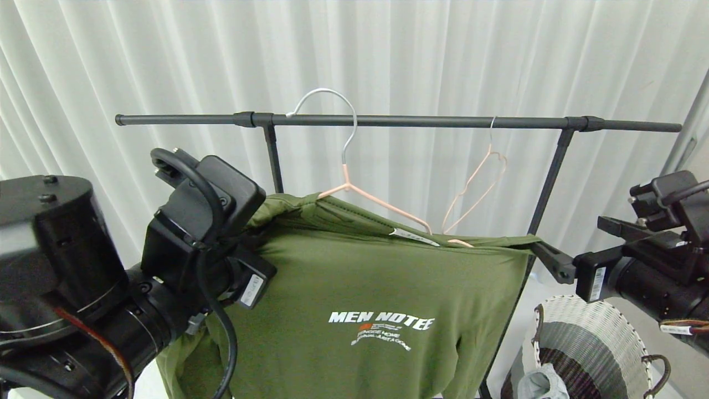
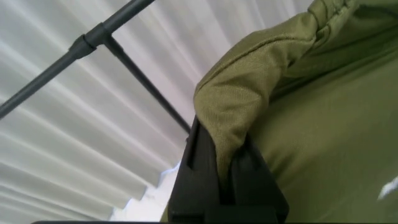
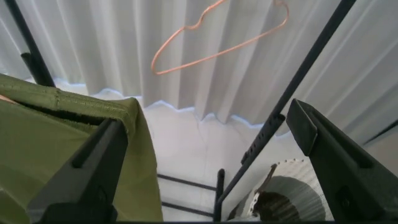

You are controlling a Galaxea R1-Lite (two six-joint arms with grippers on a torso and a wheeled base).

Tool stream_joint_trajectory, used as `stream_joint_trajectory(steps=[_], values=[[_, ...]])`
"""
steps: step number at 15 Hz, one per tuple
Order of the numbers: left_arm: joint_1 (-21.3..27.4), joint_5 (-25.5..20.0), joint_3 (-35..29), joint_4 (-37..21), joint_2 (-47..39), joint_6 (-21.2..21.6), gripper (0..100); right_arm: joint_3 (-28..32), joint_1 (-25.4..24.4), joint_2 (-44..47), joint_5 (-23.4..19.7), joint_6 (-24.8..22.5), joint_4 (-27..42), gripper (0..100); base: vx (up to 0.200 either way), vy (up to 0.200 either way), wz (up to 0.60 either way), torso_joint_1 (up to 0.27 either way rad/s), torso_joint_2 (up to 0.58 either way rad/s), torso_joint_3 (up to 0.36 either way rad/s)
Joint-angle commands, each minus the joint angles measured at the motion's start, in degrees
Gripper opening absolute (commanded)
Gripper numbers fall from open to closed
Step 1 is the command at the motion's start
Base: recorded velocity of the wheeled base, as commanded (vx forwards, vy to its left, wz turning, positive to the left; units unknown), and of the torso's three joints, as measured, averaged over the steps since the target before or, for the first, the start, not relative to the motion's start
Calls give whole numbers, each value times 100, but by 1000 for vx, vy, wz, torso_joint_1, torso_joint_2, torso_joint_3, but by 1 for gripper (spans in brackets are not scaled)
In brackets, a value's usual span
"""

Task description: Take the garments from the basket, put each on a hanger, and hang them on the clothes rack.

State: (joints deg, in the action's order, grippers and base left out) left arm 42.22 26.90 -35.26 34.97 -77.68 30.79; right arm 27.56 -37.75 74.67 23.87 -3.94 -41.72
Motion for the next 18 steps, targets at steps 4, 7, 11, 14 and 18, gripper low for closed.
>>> stream_joint_trajectory(steps=[4,7,11,14,18], values=[[-47,25,1,-8,-28,23,0,179,-698,-453,-14,-406,58,100,0,0,0,0,0,0],[-73,157,-52,1,-28,-30,0,241,-1384,-576,-14,-415,234,100,0,0,0,0,0,0],[-82,157,-52,1,16,-47,0,311,-1612,-550,-14,-424,296,100,0,0,0,0,0,0],[-73,140,-34,247,-28,-65,0,487,-1630,-418,-67,-432,384,100,0,0,0,0,0,0],[-47,122,-34,326,-19,-73,0,1225,-1850,391,-181,-432,384,100,0,0,0,0,0,0]])
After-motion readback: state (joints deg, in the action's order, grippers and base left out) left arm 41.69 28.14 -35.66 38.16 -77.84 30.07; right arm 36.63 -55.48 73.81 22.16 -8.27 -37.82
